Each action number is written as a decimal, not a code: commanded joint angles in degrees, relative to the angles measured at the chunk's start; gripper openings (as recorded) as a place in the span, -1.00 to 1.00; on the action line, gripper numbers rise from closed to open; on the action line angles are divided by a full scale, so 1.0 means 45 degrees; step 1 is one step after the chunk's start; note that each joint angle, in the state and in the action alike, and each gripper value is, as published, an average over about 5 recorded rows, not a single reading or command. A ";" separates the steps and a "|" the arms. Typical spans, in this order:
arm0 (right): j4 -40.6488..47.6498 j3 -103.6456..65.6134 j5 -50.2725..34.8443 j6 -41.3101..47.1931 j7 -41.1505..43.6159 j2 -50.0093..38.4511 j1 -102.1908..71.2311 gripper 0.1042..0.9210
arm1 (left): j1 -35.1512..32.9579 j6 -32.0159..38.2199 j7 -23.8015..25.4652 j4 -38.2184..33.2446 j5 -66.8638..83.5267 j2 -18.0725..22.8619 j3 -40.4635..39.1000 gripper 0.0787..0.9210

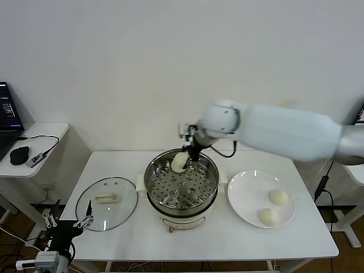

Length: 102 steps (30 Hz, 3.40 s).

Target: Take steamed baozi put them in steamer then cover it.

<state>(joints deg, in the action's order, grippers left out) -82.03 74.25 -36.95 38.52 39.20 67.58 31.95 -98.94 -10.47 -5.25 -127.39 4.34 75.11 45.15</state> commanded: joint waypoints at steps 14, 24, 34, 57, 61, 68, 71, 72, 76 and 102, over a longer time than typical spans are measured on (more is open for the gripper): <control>0.2424 -0.0019 0.0366 0.0700 -0.0596 0.2837 -0.1623 0.22 | 0.0215 0.0028 0.0003 0.0317 0.0075 -0.0021 -0.0030 0.77; 0.2035 -0.0138 0.0676 0.0691 0.0027 0.2403 -0.1310 0.37 | 0.0216 0.0018 0.0016 0.0297 0.0082 -0.0036 -0.0057 0.77; -0.0110 0.0194 0.1989 -0.1202 0.3407 -0.0652 0.1228 0.76 | 0.0218 -0.0013 0.0039 0.0246 0.0063 -0.0075 -0.0129 0.77; -0.4032 0.0683 0.6609 -0.4218 0.5140 -1.0318 0.0905 0.76 | 0.0258 -0.0021 0.0027 0.0335 -0.0151 -0.0268 -0.0582 0.77; -0.3928 0.0296 0.7452 -0.4469 0.5066 -1.0766 -0.0351 0.76 | 0.0188 -0.0022 0.0028 0.0310 -0.0265 -0.0195 -0.0643 0.77; -0.3505 -0.2709 0.8573 -0.4662 0.4762 -1.1182 -0.4533 0.76 | 0.0006 0.0003 0.0020 0.0359 -0.0353 -0.0126 -0.0627 0.77; -0.3249 -0.4035 0.8889 -0.4692 0.4607 -1.1036 -0.6222 0.76 | -0.0043 0.0013 0.0017 0.0434 -0.0401 -0.0114 -0.0616 0.77; -0.3139 -0.4468 0.8986 -0.4701 0.4558 -1.0955 -0.6761 0.76 | -0.0050 0.0013 0.0018 0.0450 -0.0419 -0.0101 -0.0609 0.77; -0.2695 -0.5258 0.9165 -0.4675 0.4455 -1.0478 -0.7932 0.76 | -0.0085 0.0007 0.0020 0.0459 -0.0454 -0.0057 -0.0562 0.77; -0.0431 -0.5767 0.9156 -0.4455 0.4500 -0.8753 -0.8536 0.61 | 0.0141 -0.0003 0.0038 0.0961 -0.0425 -0.0096 -0.0439 0.77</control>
<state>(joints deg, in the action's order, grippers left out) -86.05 49.62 3.90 18.49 59.39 27.19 -4.56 -98.34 -10.39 -5.14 -123.25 2.45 74.72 43.22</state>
